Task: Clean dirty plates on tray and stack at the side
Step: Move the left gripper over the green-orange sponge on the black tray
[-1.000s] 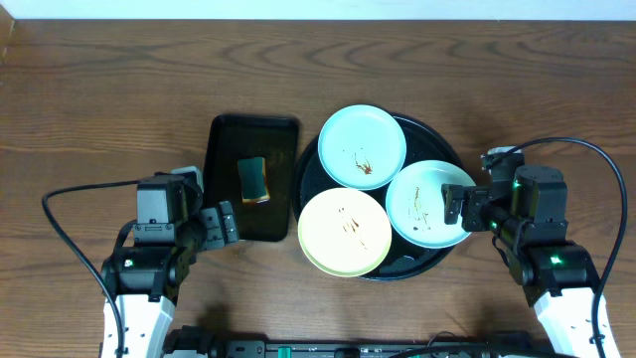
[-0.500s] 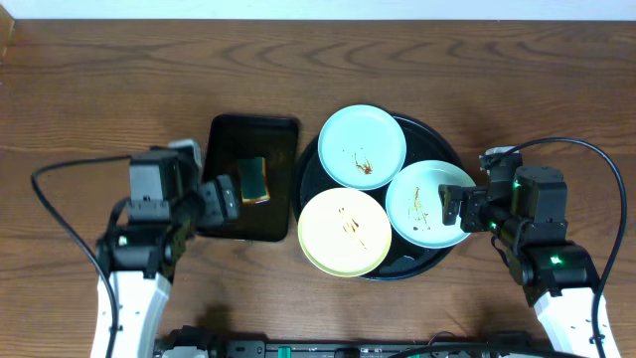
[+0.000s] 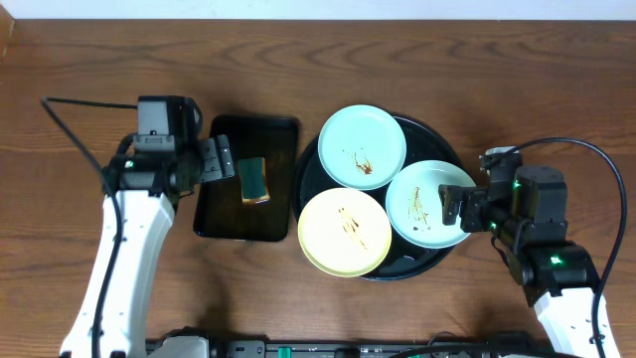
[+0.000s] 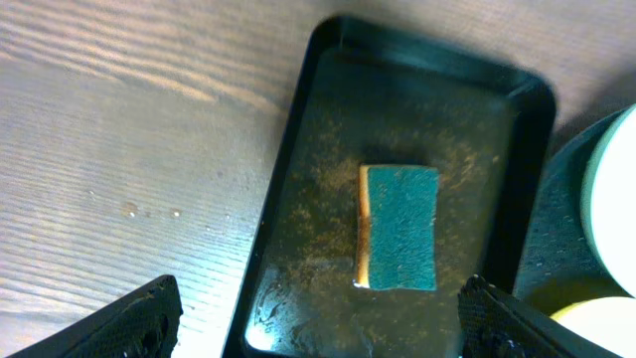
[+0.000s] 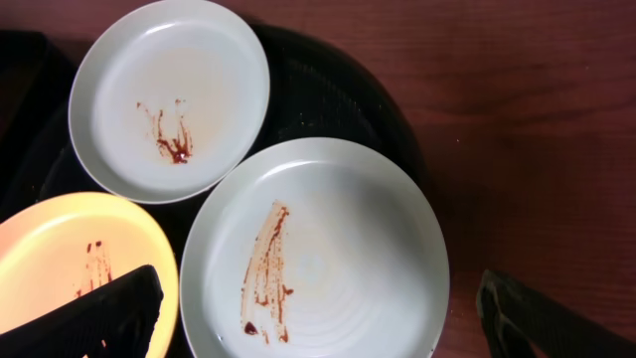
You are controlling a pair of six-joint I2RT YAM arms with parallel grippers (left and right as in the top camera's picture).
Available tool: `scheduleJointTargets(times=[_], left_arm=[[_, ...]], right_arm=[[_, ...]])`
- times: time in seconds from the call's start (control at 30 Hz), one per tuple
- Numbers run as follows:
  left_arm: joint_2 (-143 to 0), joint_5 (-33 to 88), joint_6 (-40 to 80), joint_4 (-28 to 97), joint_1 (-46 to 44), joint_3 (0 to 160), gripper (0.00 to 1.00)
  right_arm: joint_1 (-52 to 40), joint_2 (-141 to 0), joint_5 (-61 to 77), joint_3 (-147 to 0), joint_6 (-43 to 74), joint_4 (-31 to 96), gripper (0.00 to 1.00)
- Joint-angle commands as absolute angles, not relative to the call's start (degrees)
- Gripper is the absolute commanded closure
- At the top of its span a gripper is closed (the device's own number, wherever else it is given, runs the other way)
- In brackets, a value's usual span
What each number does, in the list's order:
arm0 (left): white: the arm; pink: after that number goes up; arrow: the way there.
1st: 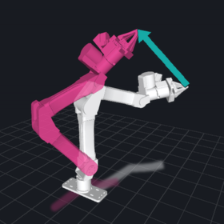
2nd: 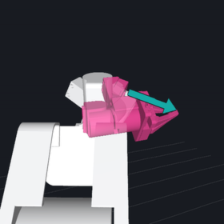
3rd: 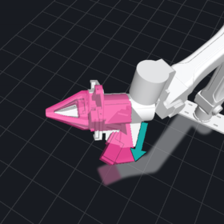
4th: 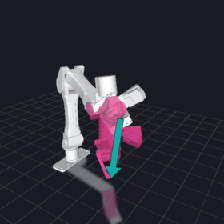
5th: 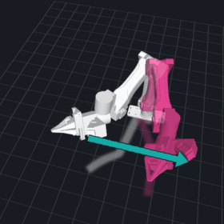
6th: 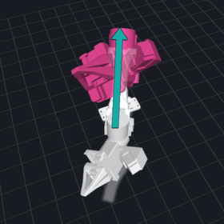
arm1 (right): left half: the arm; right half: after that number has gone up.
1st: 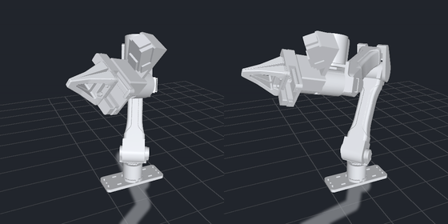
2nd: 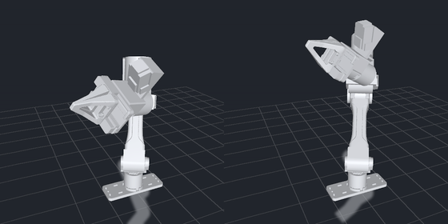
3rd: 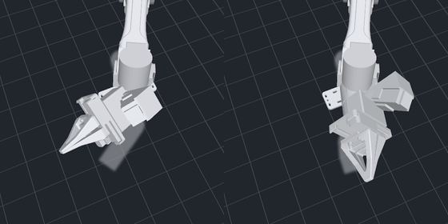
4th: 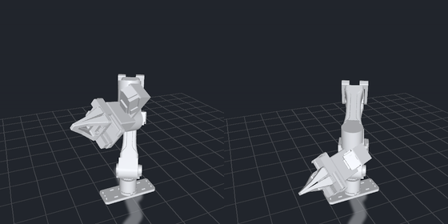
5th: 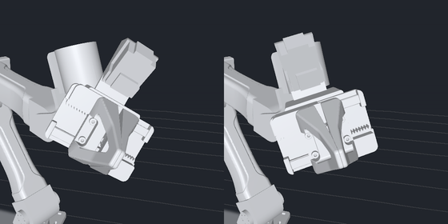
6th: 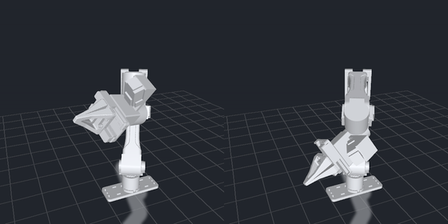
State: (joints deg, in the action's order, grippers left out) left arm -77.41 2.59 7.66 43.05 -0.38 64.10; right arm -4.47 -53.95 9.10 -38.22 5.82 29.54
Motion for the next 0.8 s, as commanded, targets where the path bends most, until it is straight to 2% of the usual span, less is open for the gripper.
scheduleJointTargets(times=[0.0, 0.43, 0.7, 0.77], left_arm=[[-80.6, 1.7, 7.4, 42.7, -0.3, 65.1, 0.11], [-89.6, 1.9, 5.0, 36.9, -4.9, 65.1, 0.11], [-94.9, 1.9, 12.1, 37.2, -9.2, 64.7, 0.18], [-96.9, 1.9, 13.7, 37.2, -10.0, 64.7, 0.22]], right_arm=[[-4.1, -53.9, 9.5, -39.4, 5.8, 29.6, 0.01], [-4.1, -53.9, 9.5, -39.4, 5.8, 29.6, 0.01], [-4.1, -53.9, 9.5, -39.4, 5.8, 29.6, 0.01], [-4.1, -53.9, 9.5, -39.4, 5.7, 29.6, 0.01]])
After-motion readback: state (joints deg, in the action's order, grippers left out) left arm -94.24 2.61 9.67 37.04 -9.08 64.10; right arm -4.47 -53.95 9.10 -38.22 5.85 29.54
